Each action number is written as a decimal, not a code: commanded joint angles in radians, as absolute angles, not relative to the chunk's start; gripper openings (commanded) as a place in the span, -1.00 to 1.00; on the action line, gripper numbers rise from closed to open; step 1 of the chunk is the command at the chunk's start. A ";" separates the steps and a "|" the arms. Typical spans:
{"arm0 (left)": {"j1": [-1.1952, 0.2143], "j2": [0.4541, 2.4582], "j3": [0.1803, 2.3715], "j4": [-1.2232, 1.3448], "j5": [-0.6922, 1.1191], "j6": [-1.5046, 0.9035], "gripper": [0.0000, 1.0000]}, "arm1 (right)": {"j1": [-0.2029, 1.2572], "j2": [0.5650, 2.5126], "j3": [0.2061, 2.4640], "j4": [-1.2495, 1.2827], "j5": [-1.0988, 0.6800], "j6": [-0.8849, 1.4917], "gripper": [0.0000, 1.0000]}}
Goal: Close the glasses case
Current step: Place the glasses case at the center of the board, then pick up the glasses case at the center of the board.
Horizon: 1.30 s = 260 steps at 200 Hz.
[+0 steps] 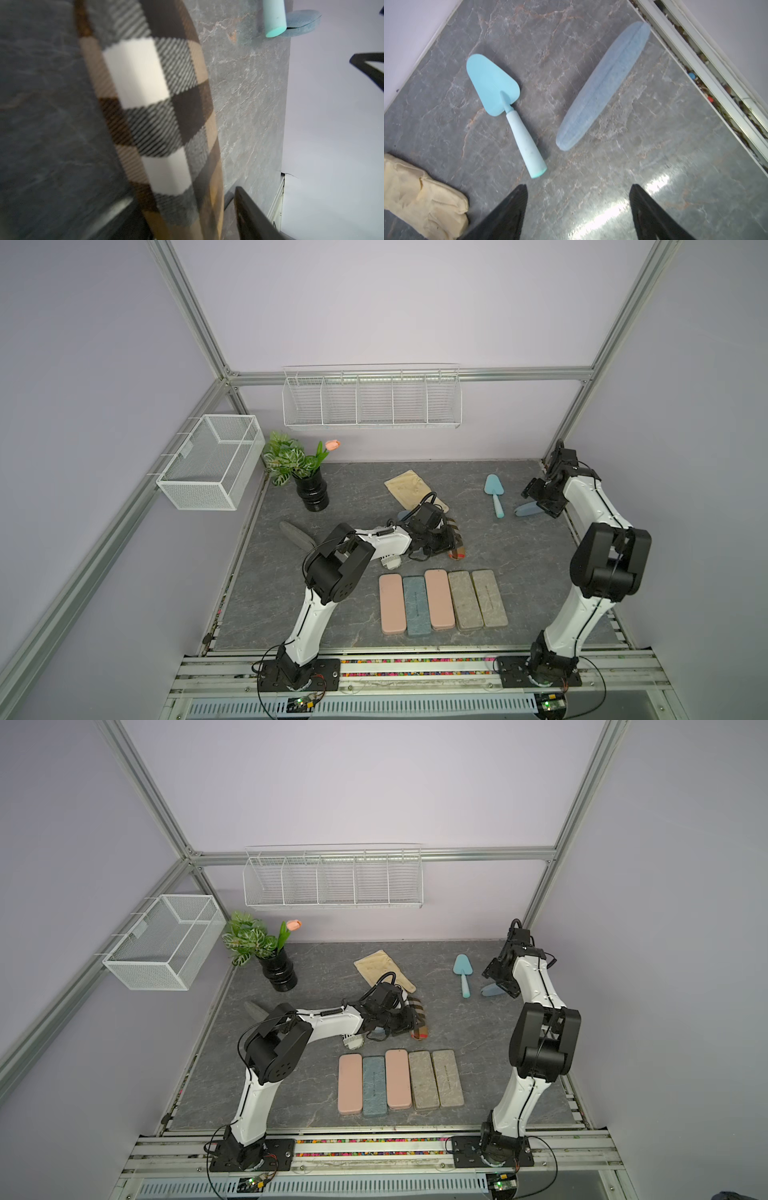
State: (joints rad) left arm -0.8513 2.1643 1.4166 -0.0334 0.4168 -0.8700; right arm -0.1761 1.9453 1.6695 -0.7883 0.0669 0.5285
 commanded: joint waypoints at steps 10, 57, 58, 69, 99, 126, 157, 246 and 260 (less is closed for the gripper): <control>-0.855 2.106 1.373 -0.082 0.405 -0.849 0.18 | -0.183 2.049 1.760 -0.846 0.083 0.570 0.61; -0.856 2.035 1.319 -0.111 0.399 -0.829 0.19 | -0.189 2.100 1.773 -0.840 0.097 0.608 0.62; -0.856 2.033 1.319 -0.112 0.399 -0.829 0.19 | -0.189 2.100 1.771 -0.838 0.097 0.609 0.62; -0.857 2.022 1.316 -0.116 0.399 -0.824 0.19 | -0.192 2.105 1.768 -0.833 0.100 0.616 0.62; -0.857 1.981 1.320 -0.141 0.398 -0.803 0.19 | -0.201 2.149 1.797 -0.824 0.090 0.624 0.61; -0.856 1.921 1.331 -0.195 0.379 -0.768 0.18 | -0.203 2.218 1.865 -0.846 0.089 0.621 0.56; -0.856 1.835 1.341 -0.290 0.327 -0.724 0.19 | -0.210 2.274 1.898 -0.837 0.092 0.620 0.25; -0.647 1.503 1.068 -0.414 0.221 -0.735 0.20 | -0.169 1.921 1.633 -0.756 -0.083 0.344 -0.59; -0.599 1.468 1.016 -0.434 0.219 -0.747 0.21 | -0.113 1.855 1.613 -0.803 -0.145 0.258 -0.58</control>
State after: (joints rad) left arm -0.6590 1.5227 1.0927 -0.3676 0.2497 -0.7303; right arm -0.1928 2.0083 1.6295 -0.7765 -0.0006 0.4377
